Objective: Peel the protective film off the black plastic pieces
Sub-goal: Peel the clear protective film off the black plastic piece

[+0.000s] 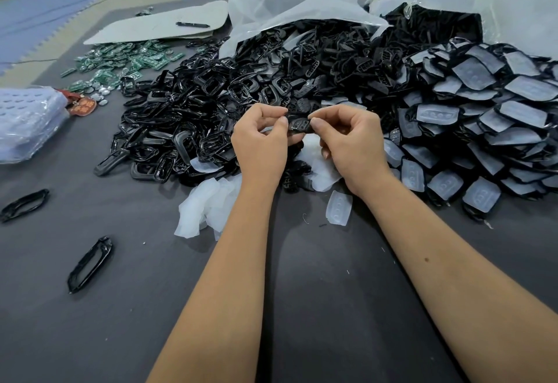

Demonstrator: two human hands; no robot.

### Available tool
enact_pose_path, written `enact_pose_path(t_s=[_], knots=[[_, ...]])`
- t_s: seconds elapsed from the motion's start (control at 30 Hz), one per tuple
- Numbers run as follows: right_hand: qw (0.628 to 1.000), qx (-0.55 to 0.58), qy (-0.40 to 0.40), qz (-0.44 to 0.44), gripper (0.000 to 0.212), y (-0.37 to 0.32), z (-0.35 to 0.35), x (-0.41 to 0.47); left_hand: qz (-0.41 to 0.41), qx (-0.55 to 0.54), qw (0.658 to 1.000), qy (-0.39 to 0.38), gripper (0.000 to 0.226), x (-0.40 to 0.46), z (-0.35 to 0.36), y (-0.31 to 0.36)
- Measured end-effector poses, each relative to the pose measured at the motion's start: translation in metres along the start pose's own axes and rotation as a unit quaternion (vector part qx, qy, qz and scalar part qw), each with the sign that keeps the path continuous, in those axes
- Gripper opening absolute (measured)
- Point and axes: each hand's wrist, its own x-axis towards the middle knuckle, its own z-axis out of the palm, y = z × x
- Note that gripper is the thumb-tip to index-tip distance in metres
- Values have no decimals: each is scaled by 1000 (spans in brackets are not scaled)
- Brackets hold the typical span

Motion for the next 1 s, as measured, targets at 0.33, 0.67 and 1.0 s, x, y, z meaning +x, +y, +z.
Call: enact_pose_path(t_s=[0.33, 0.67, 1.0], knots=[[980, -167, 60, -93, 3, -7, 5, -5, 14, 20, 998, -53, 15, 2, 0, -4], [990, -125, 55, -24, 21, -8, -2, -2, -5, -48, 995, -88, 20, 4, -5, -5], [978, -194, 4, -80, 18, -14, -15, 4, 27, 1, 995, -93, 21, 2, -1, -5]])
